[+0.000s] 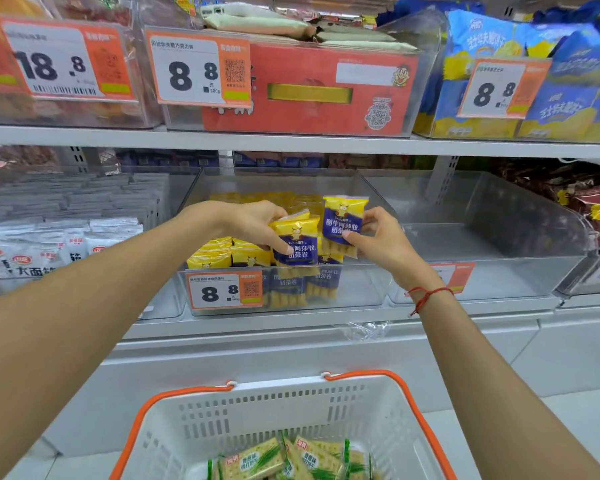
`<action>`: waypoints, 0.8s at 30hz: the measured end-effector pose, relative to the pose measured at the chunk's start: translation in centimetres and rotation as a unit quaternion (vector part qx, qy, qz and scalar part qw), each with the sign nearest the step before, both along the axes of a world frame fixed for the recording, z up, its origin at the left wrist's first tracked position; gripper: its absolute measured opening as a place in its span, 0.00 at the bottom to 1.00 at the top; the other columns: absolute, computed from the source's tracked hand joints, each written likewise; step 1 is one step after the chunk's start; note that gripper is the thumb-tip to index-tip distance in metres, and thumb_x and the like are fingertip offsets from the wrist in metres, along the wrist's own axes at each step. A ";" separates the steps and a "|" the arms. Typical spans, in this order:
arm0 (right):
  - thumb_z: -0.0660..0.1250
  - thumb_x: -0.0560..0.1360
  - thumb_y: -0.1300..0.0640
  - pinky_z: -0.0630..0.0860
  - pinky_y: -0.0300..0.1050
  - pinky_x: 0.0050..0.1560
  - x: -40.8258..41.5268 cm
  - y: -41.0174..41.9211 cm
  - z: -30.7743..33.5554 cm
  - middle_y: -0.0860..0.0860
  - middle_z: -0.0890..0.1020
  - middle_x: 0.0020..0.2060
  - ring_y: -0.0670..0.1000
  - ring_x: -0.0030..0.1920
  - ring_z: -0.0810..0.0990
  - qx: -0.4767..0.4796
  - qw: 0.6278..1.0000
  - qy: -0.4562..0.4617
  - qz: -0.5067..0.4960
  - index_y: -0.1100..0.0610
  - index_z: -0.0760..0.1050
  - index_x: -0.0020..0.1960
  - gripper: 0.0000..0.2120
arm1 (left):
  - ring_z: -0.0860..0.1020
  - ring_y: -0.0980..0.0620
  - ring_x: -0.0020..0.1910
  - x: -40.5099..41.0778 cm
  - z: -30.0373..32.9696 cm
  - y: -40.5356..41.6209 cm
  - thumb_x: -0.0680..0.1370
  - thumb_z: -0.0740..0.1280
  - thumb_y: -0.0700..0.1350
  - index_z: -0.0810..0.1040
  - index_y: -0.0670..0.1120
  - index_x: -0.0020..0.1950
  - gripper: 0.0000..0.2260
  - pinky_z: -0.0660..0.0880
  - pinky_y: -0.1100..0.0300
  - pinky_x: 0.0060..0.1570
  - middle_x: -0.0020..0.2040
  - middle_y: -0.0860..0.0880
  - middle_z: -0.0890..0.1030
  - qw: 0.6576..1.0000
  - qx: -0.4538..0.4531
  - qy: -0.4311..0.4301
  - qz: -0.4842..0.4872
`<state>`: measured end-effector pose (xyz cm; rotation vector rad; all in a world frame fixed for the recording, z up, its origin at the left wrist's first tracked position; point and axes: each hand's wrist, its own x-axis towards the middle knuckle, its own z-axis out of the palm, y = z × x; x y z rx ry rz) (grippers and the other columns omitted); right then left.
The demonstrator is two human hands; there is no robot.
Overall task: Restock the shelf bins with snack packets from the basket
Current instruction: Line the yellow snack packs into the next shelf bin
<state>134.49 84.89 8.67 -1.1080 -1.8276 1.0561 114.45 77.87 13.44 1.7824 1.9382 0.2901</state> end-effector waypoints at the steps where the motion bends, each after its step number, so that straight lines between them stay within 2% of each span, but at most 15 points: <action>1: 0.68 0.75 0.59 0.77 0.41 0.42 0.0 -0.1 -0.2 0.53 0.76 0.51 0.50 0.53 0.77 -0.005 1.000 -0.007 0.008 0.56 0.65 0.57 0.15 | 0.70 0.48 0.66 0.0 0.0 0.2 0.77 0.68 0.48 0.57 0.42 0.76 0.32 0.72 0.61 0.57 0.74 0.46 0.64 0.999 -0.016 0.026 -0.009; 3: 0.68 0.75 0.61 0.77 0.48 0.45 -0.1 -0.3 -0.4 0.52 0.78 0.46 0.53 0.51 0.78 0.022 0.998 -0.054 0.018 0.53 0.64 0.58 0.17 | 0.66 0.46 0.70 0.0 -0.2 0.6 0.78 0.67 0.49 0.58 0.43 0.76 0.31 0.67 0.55 0.65 0.75 0.46 0.63 0.996 -0.050 0.070 -0.020; 6: 0.68 0.75 0.63 0.77 0.56 0.51 -0.2 -0.4 -0.5 0.50 0.79 0.42 0.55 0.51 0.80 0.094 0.986 -0.137 0.033 0.46 0.61 0.69 0.28 | 0.61 0.44 0.73 0.5 -0.3 1.2 0.77 0.67 0.50 0.59 0.43 0.76 0.32 0.63 0.51 0.70 0.76 0.45 0.61 0.988 -0.064 0.141 -0.030; 11: 0.66 0.75 0.66 0.76 0.60 0.53 -0.4 -0.3 -0.8 0.54 0.76 0.51 0.57 0.52 0.79 0.142 0.977 -0.151 0.041 0.41 0.57 0.72 0.34 | 0.63 0.42 0.72 1.5 -0.5 1.1 0.78 0.64 0.49 0.54 0.44 0.77 0.32 0.66 0.49 0.67 0.75 0.42 0.61 0.980 -0.057 0.189 -0.033; 13: 0.65 0.76 0.66 0.78 0.59 0.51 -0.3 -0.1 -1.0 0.53 0.75 0.54 0.56 0.53 0.79 0.148 0.976 -0.146 0.056 0.41 0.61 0.69 0.30 | 0.64 0.41 0.70 1.7 -0.9 0.8 0.79 0.60 0.55 0.52 0.49 0.77 0.30 0.66 0.46 0.66 0.75 0.42 0.62 0.975 -0.057 0.211 -0.043; 16: 0.63 0.78 0.64 0.80 0.53 0.47 -0.2 0.0 -1.0 0.49 0.75 0.55 0.52 0.56 0.78 0.146 0.977 -0.138 0.075 0.45 0.66 0.63 0.19 | 0.57 0.41 0.74 2.0 -1.4 0.9 0.80 0.53 0.63 0.51 0.51 0.78 0.31 0.59 0.41 0.70 0.76 0.44 0.58 0.963 -0.062 0.258 -0.041; 18: 0.62 0.79 0.63 0.81 0.47 0.42 -0.2 -0.3 -1.1 0.48 0.71 0.54 0.52 0.56 0.76 0.124 0.982 -0.114 0.083 0.49 0.66 0.61 0.15 | 0.59 0.41 0.73 2.0 -1.3 1.0 0.81 0.53 0.61 0.53 0.48 0.77 0.29 0.60 0.43 0.70 0.76 0.43 0.59 0.962 -0.056 0.262 -0.048; 22: 0.62 0.79 0.60 0.81 0.55 0.46 -0.2 -0.4 -1.5 0.51 0.72 0.52 0.55 0.57 0.74 0.117 0.985 -0.097 0.075 0.50 0.67 0.55 0.08 | 0.66 0.43 0.70 1.8 -0.8 0.6 0.81 0.56 0.58 0.59 0.46 0.76 0.27 0.65 0.49 0.66 0.74 0.45 0.65 0.965 -0.002 0.254 -0.066; 24: 0.62 0.79 0.59 0.81 0.48 0.42 -0.2 -0.2 -1.5 0.52 0.73 0.54 0.53 0.58 0.72 0.099 0.989 -0.077 0.081 0.51 0.67 0.53 0.06 | 0.68 0.43 0.68 1.6 -1.0 0.4 0.80 0.57 0.60 0.61 0.49 0.75 0.26 0.67 0.50 0.62 0.73 0.45 0.68 0.965 0.034 0.253 -0.057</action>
